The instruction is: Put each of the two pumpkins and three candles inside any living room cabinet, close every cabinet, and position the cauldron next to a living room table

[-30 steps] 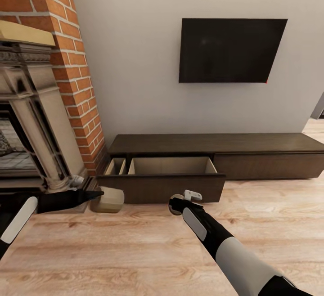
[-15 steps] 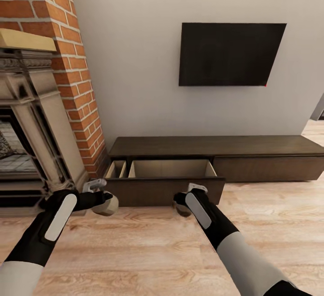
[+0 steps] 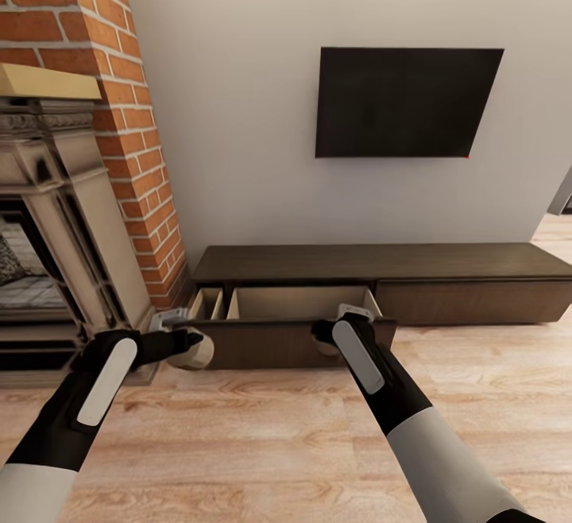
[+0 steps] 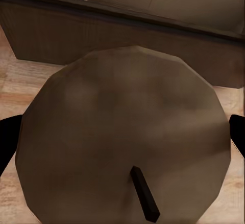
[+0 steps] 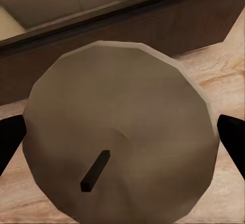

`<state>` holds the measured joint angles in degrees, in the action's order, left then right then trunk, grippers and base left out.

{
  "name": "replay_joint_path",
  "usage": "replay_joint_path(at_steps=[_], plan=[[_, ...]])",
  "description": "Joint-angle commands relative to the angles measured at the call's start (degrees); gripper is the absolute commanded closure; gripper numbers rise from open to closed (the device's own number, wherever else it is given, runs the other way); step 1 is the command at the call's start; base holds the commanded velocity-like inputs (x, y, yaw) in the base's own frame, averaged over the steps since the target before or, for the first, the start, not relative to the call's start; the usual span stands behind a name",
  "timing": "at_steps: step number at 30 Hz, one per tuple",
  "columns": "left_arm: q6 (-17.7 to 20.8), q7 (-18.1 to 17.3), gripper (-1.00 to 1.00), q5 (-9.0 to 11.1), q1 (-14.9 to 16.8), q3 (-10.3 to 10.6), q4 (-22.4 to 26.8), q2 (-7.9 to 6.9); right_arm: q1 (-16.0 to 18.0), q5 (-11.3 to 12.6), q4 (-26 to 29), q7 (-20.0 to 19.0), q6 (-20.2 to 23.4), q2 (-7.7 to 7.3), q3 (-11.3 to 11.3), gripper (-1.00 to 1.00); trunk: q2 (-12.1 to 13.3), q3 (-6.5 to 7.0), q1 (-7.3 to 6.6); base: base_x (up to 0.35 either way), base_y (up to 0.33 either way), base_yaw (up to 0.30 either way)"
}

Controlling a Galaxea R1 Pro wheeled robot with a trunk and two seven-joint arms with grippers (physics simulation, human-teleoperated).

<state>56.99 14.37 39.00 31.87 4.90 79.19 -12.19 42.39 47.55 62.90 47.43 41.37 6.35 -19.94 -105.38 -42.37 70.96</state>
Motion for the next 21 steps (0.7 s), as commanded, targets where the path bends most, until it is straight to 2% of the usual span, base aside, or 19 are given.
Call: replay_joint_path(at_steps=[1, 3, 6, 12, 17, 21], plan=[[0.1, 0.6, 1.00, 0.6, 0.0, 0.1, 0.4, -0.04, 0.1, 0.9, 0.0, 0.6, 0.7, -0.02, 0.0, 1.00, 0.4, 0.12, -0.23, 0.000, 0.000, 0.000], [0.1, 0.6, 1.00, 0.6, 0.0, 0.1, 0.8, -0.09, 0.1, 2.0, 0.0, 0.6, 1.4, -0.02, 0.2, 1.00, 1.2, 0.48, -0.67, 0.000, 0.000, 0.000], [0.1, 0.6, 1.00, 0.6, 0.0, 0.2, 1.3, -0.05, 0.1, 3.4, 0.0, 0.5, 1.7, -0.02, 1.8, 1.00, 2.4, 1.02, -1.33, 0.000, 0.000, 0.000], [0.1, 0.5, 1.00, 0.6, 0.0, 0.2, 1.7, -0.03, 0.1, 3.7, 0.1, 0.3, 1.0, -0.02, 2.3, 1.00, 2.4, 1.02, -1.33, 0.000, 0.000, 0.000], [-0.2, 0.3, 1.00, 0.7, -0.1, 1.2, 3.2, 0.22, 0.1, 3.1, 0.3, 0.0, 0.0, -0.08, 2.2, 1.00, 2.4, 1.02, -1.33, 0.000, 0.000, 0.000], [-0.5, -0.8, 1.00, 0.4, 0.0, 3.7, 3.3, 5.42, 0.1, 2.7, -0.4, -0.1, -1.4, 0.03, 1.9, 1.00, 2.4, 1.02, -1.33, 0.070, 0.000, 0.000]])
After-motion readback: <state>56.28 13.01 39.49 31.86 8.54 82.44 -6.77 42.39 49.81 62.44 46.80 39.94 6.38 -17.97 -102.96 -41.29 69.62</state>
